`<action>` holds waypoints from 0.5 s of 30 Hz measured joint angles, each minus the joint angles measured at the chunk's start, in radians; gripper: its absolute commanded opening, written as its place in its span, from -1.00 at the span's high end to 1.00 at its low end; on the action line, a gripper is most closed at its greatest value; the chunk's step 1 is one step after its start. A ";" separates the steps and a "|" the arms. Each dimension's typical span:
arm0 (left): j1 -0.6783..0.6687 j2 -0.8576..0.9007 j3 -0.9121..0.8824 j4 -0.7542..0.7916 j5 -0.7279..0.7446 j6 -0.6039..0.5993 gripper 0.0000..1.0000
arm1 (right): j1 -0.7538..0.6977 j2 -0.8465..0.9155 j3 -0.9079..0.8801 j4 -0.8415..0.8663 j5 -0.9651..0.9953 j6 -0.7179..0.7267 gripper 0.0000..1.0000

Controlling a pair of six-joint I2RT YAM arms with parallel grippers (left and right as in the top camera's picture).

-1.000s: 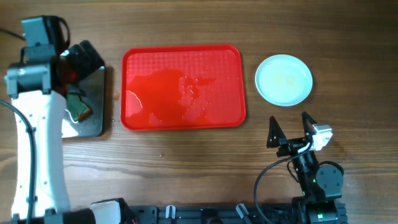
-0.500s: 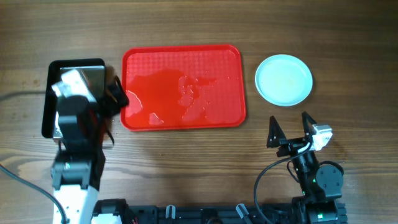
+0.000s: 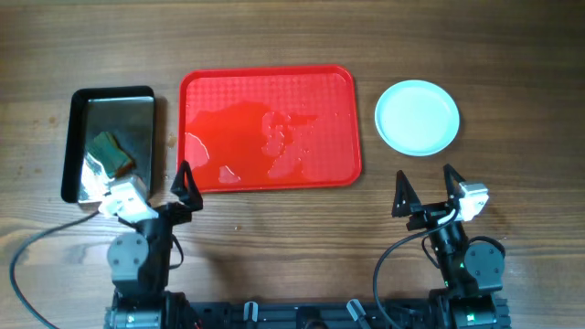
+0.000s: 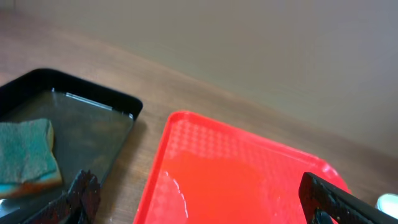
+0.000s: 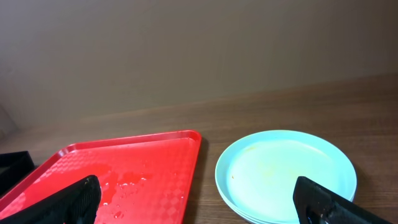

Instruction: Clean dirty plates on tray and stack at the side

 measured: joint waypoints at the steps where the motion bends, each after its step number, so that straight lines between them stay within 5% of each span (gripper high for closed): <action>1: -0.001 -0.030 -0.023 0.004 0.000 0.000 -1.00 | 0.000 0.000 0.000 0.000 0.000 0.000 -0.99; 15: -0.008 -0.185 -0.119 0.011 -0.004 0.023 -1.00 | 0.000 0.000 0.000 0.000 0.000 0.000 -0.99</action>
